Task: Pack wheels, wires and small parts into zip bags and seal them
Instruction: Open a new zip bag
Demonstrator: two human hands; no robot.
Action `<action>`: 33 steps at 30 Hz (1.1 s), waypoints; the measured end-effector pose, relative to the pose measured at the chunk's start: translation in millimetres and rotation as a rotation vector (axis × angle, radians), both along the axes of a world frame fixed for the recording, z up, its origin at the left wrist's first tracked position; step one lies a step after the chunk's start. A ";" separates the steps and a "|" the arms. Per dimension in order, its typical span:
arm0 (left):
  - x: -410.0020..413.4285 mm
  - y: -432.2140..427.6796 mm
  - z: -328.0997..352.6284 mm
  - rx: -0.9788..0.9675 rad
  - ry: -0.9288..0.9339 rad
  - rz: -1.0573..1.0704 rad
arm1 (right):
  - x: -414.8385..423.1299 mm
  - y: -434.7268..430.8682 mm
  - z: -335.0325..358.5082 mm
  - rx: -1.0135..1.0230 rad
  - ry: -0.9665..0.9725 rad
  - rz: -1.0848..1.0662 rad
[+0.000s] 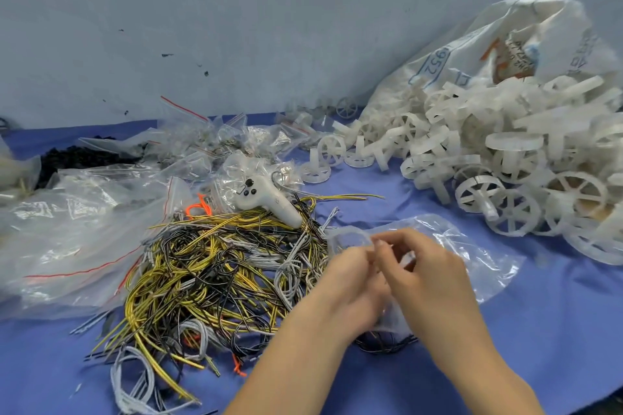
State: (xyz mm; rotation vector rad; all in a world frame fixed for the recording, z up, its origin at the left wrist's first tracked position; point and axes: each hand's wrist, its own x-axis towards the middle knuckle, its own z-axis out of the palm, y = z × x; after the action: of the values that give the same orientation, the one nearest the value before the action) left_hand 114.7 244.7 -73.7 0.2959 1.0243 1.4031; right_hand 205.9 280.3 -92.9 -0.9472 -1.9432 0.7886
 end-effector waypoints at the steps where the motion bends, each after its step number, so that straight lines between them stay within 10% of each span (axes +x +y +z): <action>1: -3.9 -1.1 1.7 -0.012 0.031 0.034 | 2.1 2.1 -0.5 0.003 -0.009 -0.026; 3: -16.2 -14.1 6.8 -0.031 0.325 0.108 | 4.7 3.5 -0.6 0.009 -0.014 -0.052; 6: -54.8 -49.2 19.3 -0.024 1.434 0.172 | 6.9 2.0 0.6 0.001 -0.002 -0.068; 8: -80.1 -71.7 26.2 -0.104 1.808 0.228 | 7.3 -0.2 1.2 0.003 -0.006 -0.072; 19: -84.3 -84.6 -6.1 -0.462 2.038 -0.076 | 1.5 -6.2 1.0 0.014 -0.067 -0.072; 26: -100.4 -96.9 40.6 0.201 1.768 0.458 | 0.6 -4.6 -0.5 0.020 -0.052 -0.063; 33: -60.5 -71.1 28.5 0.196 1.817 -0.271 | 0.1 -5.3 -0.1 -0.004 -0.023 0.076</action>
State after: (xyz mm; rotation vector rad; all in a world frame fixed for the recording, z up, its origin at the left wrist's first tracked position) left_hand 54.1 173.6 -45.2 1.9788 2.0854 0.6895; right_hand 206.0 275.0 -92.9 -0.8926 -2.0078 0.8285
